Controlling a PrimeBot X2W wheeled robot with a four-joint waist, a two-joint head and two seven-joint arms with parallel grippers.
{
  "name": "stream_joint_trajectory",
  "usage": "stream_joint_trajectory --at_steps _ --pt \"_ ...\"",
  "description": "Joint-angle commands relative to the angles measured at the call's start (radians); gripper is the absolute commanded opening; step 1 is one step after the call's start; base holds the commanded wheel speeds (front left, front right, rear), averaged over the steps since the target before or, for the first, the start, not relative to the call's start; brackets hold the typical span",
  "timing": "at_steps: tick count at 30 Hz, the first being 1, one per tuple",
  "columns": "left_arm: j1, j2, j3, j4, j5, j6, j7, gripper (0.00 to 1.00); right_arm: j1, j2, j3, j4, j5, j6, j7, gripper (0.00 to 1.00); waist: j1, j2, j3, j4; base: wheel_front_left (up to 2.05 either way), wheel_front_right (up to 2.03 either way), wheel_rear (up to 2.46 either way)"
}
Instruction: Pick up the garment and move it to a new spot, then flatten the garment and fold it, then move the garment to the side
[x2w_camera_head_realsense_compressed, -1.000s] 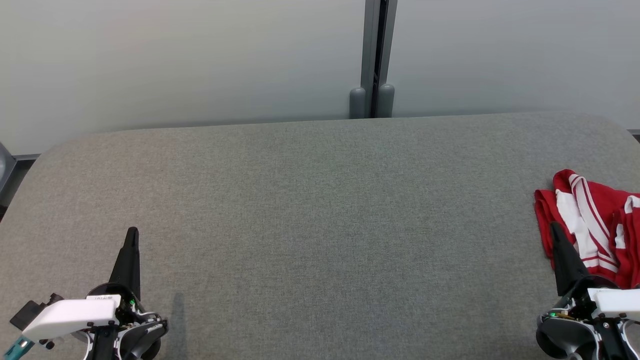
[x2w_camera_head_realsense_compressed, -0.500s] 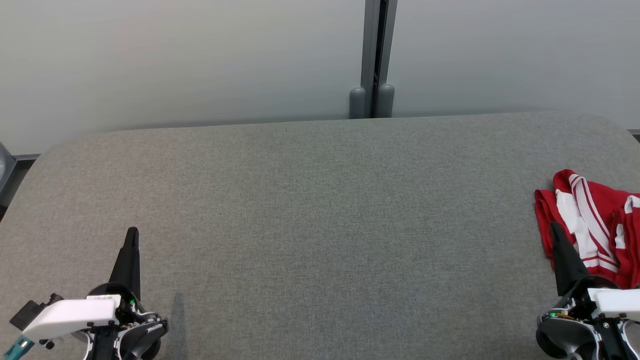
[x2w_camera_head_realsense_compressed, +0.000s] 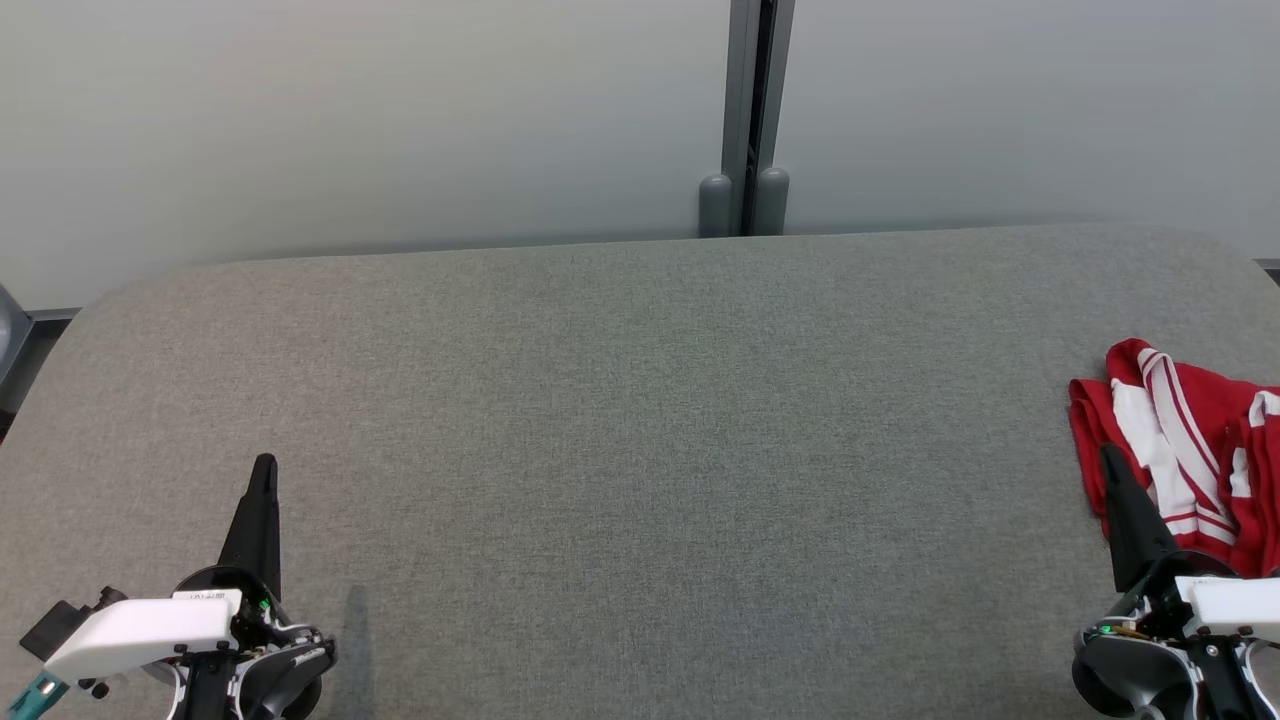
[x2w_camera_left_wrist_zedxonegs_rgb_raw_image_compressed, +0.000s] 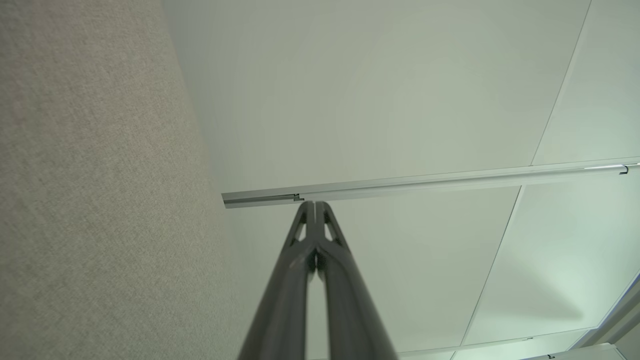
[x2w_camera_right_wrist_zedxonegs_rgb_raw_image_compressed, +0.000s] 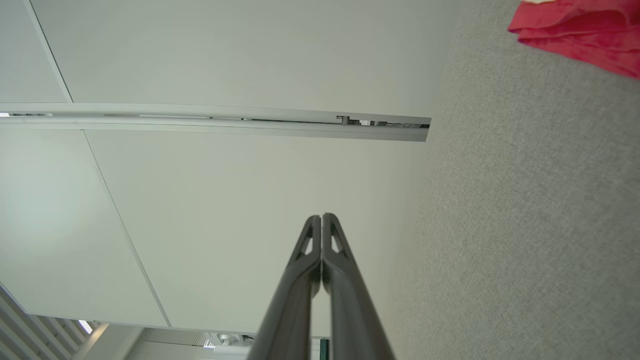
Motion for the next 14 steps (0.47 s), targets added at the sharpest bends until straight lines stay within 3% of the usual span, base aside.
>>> stream_joint_trajectory --at_steps 1,14 --pt "-0.014 0.006 0.004 -0.003 -0.001 -0.004 0.003 0.00 0.008 -0.009 -0.001 -0.004 0.003 0.000 0.004 0.00 -0.0001 -0.0001 0.000 0.000 0.00 0.00 0.00" --pt "-0.014 0.006 0.004 -0.003 -0.001 -0.004 0.003 0.00 0.008 -0.009 -0.001 -0.004 0.003 0.000 0.004 0.00 -0.0001 -0.0001 0.000 0.000 0.00 0.00 0.00"
